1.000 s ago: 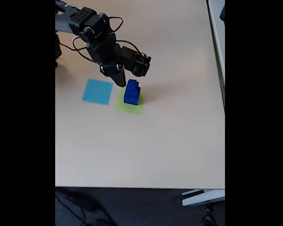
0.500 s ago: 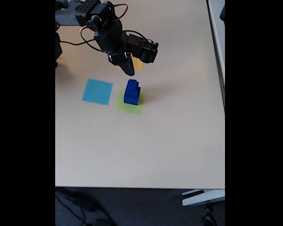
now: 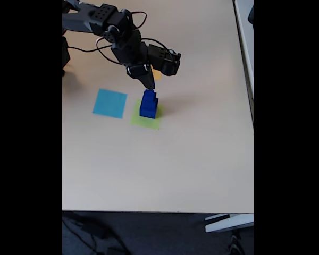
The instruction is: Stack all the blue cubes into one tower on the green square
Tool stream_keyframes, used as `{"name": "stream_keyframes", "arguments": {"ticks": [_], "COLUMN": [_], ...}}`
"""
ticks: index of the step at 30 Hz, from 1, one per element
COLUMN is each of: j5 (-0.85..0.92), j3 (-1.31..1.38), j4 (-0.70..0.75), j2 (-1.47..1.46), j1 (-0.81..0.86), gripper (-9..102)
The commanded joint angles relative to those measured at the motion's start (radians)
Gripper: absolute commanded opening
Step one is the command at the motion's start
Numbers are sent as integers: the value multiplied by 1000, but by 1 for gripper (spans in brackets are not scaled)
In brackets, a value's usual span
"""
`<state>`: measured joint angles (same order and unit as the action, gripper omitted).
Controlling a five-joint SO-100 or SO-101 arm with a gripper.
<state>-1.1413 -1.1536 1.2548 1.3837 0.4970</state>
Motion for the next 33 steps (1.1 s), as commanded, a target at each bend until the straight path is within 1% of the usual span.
{"name": "stream_keyframes", "arguments": {"ticks": [1,20,33], "j5": [-2,28,14], "j3": [-3,-17,-9], "j4": [-26,-20,-32], "j2": [32,40,35], "j1": [-6,41,31], "gripper": [1,1,1]}}
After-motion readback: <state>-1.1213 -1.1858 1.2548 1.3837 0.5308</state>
